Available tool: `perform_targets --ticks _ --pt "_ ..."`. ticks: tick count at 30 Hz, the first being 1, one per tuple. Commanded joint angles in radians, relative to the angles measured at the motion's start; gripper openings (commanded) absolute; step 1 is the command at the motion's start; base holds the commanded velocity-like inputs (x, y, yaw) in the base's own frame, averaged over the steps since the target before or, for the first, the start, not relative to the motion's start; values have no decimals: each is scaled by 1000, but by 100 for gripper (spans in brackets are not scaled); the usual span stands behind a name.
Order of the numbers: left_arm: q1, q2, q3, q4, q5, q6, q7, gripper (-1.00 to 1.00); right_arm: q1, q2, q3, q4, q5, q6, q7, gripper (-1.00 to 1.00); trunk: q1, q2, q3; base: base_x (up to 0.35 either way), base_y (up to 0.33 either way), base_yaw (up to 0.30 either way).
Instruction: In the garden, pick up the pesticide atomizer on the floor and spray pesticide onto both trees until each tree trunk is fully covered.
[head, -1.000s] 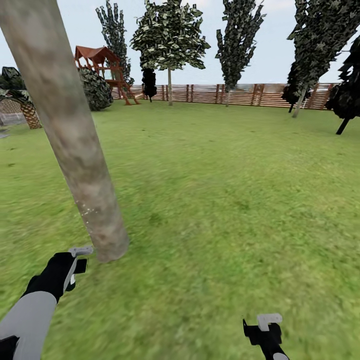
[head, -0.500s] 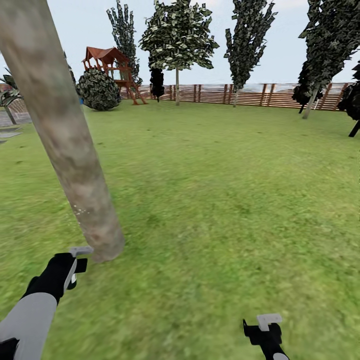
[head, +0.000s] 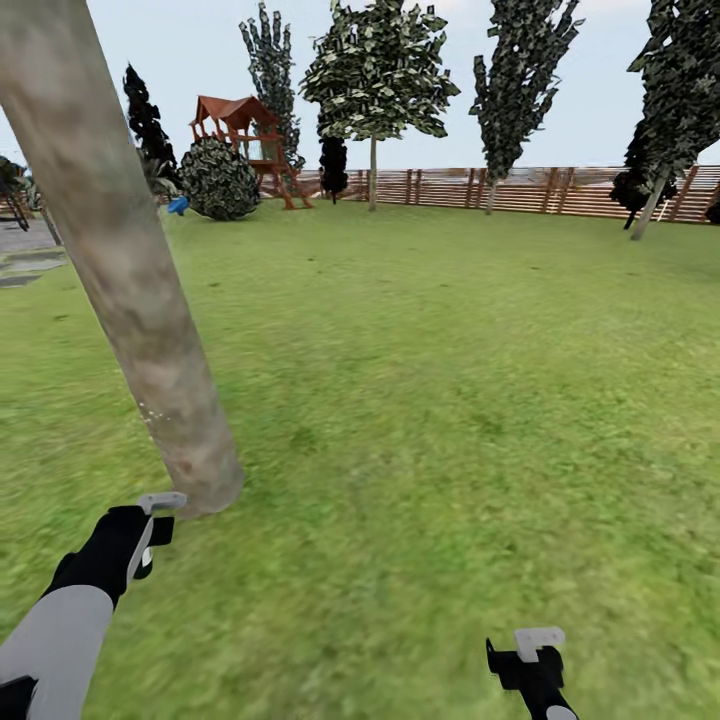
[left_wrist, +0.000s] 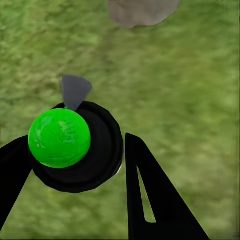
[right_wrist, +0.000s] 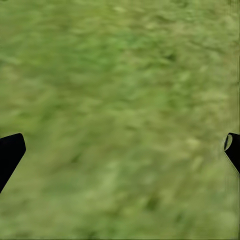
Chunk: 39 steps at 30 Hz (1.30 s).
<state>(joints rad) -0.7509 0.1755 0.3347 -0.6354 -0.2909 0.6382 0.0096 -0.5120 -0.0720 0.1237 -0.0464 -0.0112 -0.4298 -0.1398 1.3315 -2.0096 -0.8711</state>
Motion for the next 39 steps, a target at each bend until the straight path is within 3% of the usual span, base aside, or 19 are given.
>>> perform_targets --ticks 1,13,22,26,32,36,39 --pt "-1 -1 2 -1 -1 5 2 -100 0 0 8 0 -1 -1 -6 100 0 0 -1 211 -220 78" --pt "-1 4 5 -2 -2 5 3 -100 0 0 8 0 -1 -1 -6 100 0 0 -1 216 -210 136" --pt "-2 -4 8 -2 4 2 -4 -100 0 -1 8 0 -1 -2 -6 100 0 0 -1 -40 -225 249" --pt "-16 -5 3 -1 26 4 -14 -100 0 -3 7 0 -1 -3 -7 100 0 0 -1 -13 -20 30" --pt "-114 -25 -4 4 30 20 -15 -100 0 -3 7 0 -1 -2 -6 100 0 0 -1 -1 -1 2" --pt "-183 -10 -7 10 25 70 -16 -100 0 -3 7 0 -1 -1 -6 100 0 0 -1 0 0 0" --pt "-206 13 -8 11 22 79 -17 -100 0 -3 8 0 -1 -1 -6 100 0 0 -1 0 0 0"
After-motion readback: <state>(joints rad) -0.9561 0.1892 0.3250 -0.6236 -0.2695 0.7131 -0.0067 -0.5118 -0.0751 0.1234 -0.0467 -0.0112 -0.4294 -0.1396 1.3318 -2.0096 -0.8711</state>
